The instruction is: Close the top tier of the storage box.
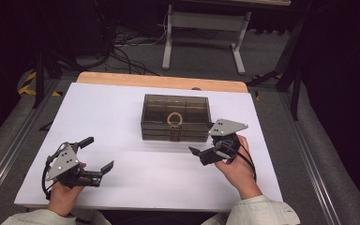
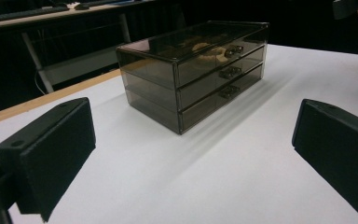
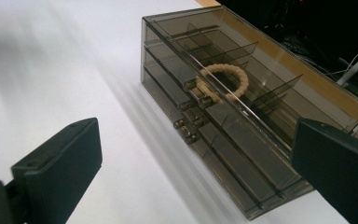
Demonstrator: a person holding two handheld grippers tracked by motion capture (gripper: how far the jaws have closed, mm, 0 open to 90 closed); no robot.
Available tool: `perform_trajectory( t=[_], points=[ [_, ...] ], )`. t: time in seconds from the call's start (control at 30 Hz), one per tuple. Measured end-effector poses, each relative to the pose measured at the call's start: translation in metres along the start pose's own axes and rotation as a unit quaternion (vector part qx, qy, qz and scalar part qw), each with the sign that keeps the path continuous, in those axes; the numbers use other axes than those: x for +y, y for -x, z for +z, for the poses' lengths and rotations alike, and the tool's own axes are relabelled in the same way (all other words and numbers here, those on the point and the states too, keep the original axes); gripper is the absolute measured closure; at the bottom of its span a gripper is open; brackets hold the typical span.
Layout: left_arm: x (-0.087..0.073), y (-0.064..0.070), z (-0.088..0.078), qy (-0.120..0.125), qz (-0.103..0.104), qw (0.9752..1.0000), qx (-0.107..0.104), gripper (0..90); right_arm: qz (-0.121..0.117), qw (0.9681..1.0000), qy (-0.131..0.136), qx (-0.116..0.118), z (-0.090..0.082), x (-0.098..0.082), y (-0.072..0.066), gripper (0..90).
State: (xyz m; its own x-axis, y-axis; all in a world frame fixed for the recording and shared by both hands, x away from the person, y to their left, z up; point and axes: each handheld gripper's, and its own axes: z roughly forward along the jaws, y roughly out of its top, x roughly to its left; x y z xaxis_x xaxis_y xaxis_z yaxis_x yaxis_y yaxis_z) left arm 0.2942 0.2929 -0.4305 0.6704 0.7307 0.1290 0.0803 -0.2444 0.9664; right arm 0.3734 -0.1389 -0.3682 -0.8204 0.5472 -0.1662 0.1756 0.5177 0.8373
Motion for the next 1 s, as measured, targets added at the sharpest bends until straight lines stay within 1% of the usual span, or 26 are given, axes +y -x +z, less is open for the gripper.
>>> perform_trajectory(
  t=[0.1, 0.17, 0.23, 0.3, 0.43, 0.47, 0.5, 0.53, 0.57, 0.63, 0.7, 0.73, 0.77, 0.87, 0.93, 1.0],
  points=[
    [0.000, 0.000, 0.000, 0.000, -0.002, 1.0000, -0.001, 0.4, 0.007, 0.9998, 0.017, 0.004, -0.007, -0.006, 0.000, 2.1],
    [0.000, 0.001, 0.001, 0.000, -0.003, 1.0000, -0.003, 0.4, 0.011, 0.9996, 0.027, 0.003, -0.011, -0.011, -0.001, 2.0],
    [0.000, 0.000, 0.001, -0.001, -0.003, 1.0000, -0.003, 0.4, 0.011, 0.9995, 0.030, -0.002, -0.013, -0.016, -0.003, 2.0],
    [0.000, 0.000, 0.001, 0.000, 0.000, 1.0000, 0.002, 0.4, 0.009, 0.9993, 0.035, -0.008, -0.015, -0.022, -0.005, 2.0],
    [-0.001, 0.000, 0.001, 0.000, -0.002, 1.0000, 0.001, 0.3, 0.022, 0.9983, 0.055, -0.004, -0.021, -0.033, -0.005, 2.0],
    [-0.001, 0.000, 0.001, -0.001, -0.005, 1.0000, -0.002, 0.4, 0.023, 0.9981, 0.057, -0.004, -0.022, -0.034, -0.005, 2.0],
    [-0.001, 0.000, 0.001, 0.000, -0.002, 1.0000, 0.001, 0.3, 0.024, 0.9977, 0.063, -0.004, -0.023, -0.038, -0.006, 1.8],
    [-0.001, 0.000, 0.001, 0.000, -0.003, 1.0000, 0.001, 0.3, 0.024, 0.9975, 0.066, -0.005, -0.024, -0.040, -0.006, 1.8],
    [-0.001, 0.000, 0.001, 0.000, -0.010, 0.9999, -0.002, 0.3, 0.025, 0.9974, 0.067, -0.005, -0.025, -0.041, -0.007, 1.8],
    [-0.001, 0.000, 0.001, -0.001, -0.008, 1.0000, -0.004, 0.3, 0.026, 0.9971, 0.071, -0.009, -0.027, -0.045, -0.007, 1.8],
    [-0.001, 0.001, 0.001, 0.000, -0.012, 0.9999, -0.003, 0.3, 0.032, 0.9964, 0.077, -0.012, -0.029, -0.052, -0.007, 1.8],
    [-0.001, -0.001, 0.001, -0.001, -0.003, 1.0000, 0.000, 0.3, 0.033, 0.9961, 0.081, -0.014, -0.029, -0.054, -0.007, 1.8],
    [-0.001, 0.000, 0.001, -0.001, -0.007, 1.0000, -0.003, 0.3, 0.035, 0.9957, 0.084, -0.015, -0.030, -0.056, -0.006, 1.8],
    [-0.001, 0.000, 0.002, -0.001, -0.007, 1.0000, -0.003, 0.4, 0.041, 0.9946, 0.093, -0.020, -0.033, -0.063, -0.006, 1.8],
    [-0.002, 0.000, 0.002, -0.002, -0.012, 0.9999, -0.005, 0.3, 0.048, 0.9935, 0.101, -0.022, -0.034, -0.068, -0.005, 1.8],
    [-0.002, 0.000, 0.002, -0.002, -0.011, 0.9999, -0.005, 0.3, 0.054, 0.9930, 0.102, -0.023, -0.036, -0.072, -0.005, 1.8]
  ],
)
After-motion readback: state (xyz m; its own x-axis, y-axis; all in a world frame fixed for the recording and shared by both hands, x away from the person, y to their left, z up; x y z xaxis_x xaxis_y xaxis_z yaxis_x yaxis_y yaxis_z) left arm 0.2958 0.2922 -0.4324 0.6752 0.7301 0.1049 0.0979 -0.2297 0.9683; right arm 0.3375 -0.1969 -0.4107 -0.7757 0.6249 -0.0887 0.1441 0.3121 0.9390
